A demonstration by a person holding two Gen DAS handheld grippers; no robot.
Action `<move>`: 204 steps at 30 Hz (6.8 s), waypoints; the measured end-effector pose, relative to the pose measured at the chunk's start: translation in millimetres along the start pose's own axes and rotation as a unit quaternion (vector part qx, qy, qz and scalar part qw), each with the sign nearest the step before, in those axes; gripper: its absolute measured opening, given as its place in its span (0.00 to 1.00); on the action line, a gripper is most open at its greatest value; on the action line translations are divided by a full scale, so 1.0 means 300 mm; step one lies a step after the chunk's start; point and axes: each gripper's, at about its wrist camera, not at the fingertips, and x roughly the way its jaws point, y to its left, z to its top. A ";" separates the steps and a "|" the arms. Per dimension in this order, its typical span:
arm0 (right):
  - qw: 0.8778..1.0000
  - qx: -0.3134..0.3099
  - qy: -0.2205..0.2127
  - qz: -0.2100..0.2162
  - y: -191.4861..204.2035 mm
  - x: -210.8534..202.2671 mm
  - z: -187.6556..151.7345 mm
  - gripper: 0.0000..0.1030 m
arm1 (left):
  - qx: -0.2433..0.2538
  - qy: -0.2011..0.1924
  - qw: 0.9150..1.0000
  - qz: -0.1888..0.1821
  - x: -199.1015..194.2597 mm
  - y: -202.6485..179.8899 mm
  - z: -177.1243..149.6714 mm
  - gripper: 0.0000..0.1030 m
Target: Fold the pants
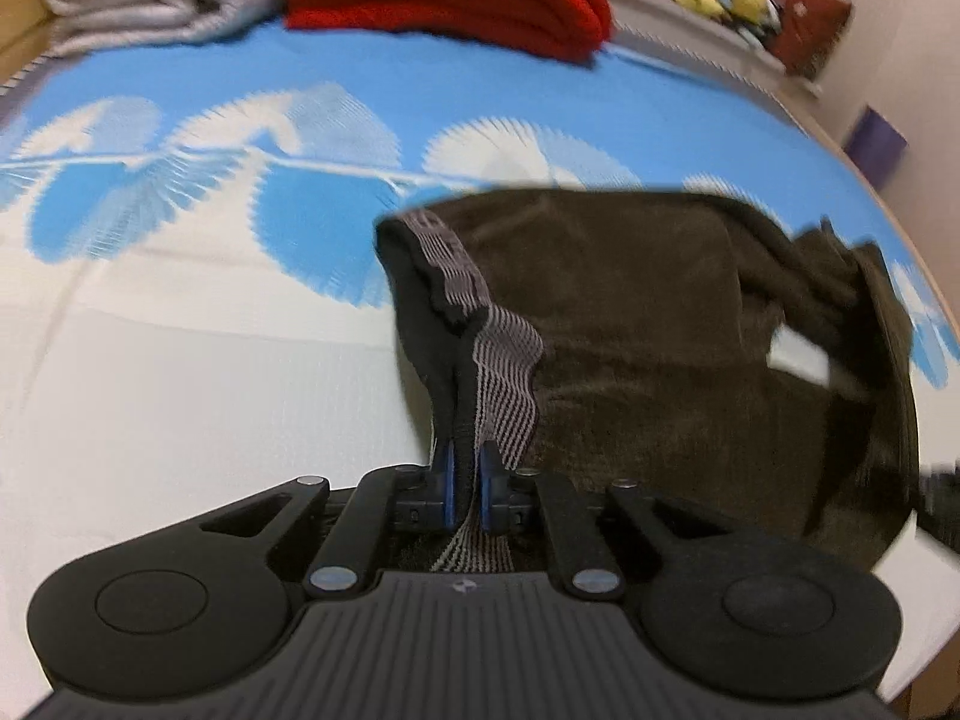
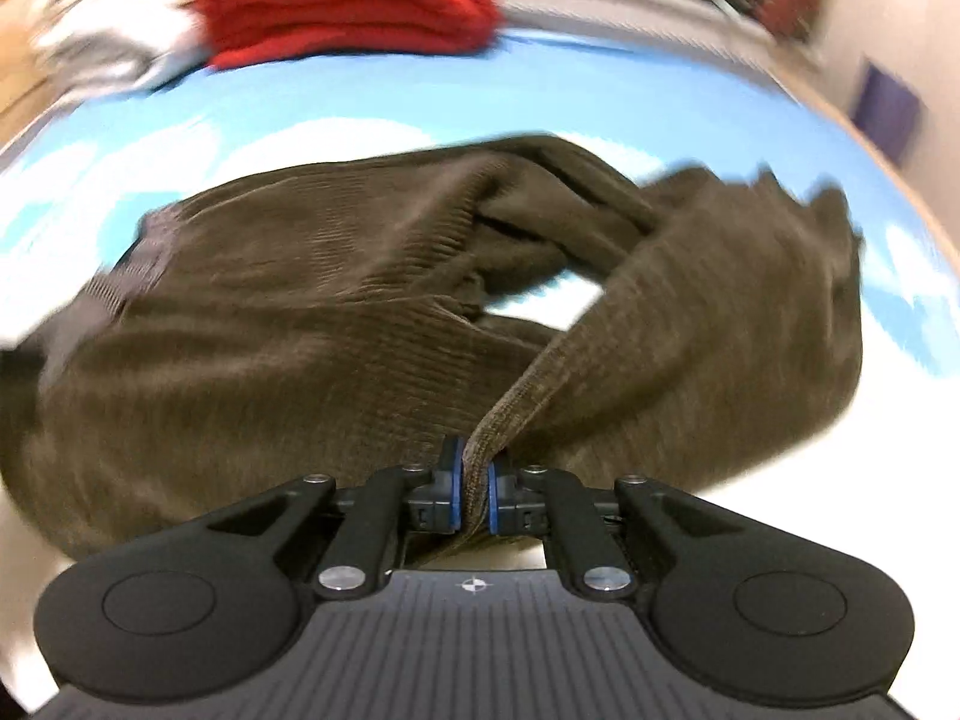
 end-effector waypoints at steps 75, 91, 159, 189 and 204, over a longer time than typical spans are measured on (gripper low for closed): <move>0.974 0.207 -0.049 -0.075 -0.341 0.172 0.147 0.63 | -0.037 0.088 0.995 0.022 0.251 0.038 -0.007 0.30; 0.975 0.124 0.048 -0.178 -0.266 0.450 0.254 0.38 | -0.004 0.110 0.994 0.024 0.309 0.019 -0.004 0.45; 0.978 0.150 0.139 -0.041 -0.642 -0.042 -0.272 0.20 | 0.024 0.105 0.992 0.059 0.269 -0.026 -0.057 0.55; 0.805 0.532 0.096 -0.246 -1.052 -0.078 -0.481 0.06 | -0.040 0.034 0.998 0.024 0.188 0.077 -0.020 0.15; 0.950 0.200 0.116 -0.208 -0.899 0.001 -0.347 0.51 | -0.069 0.102 0.990 0.068 0.213 0.188 -0.057 0.35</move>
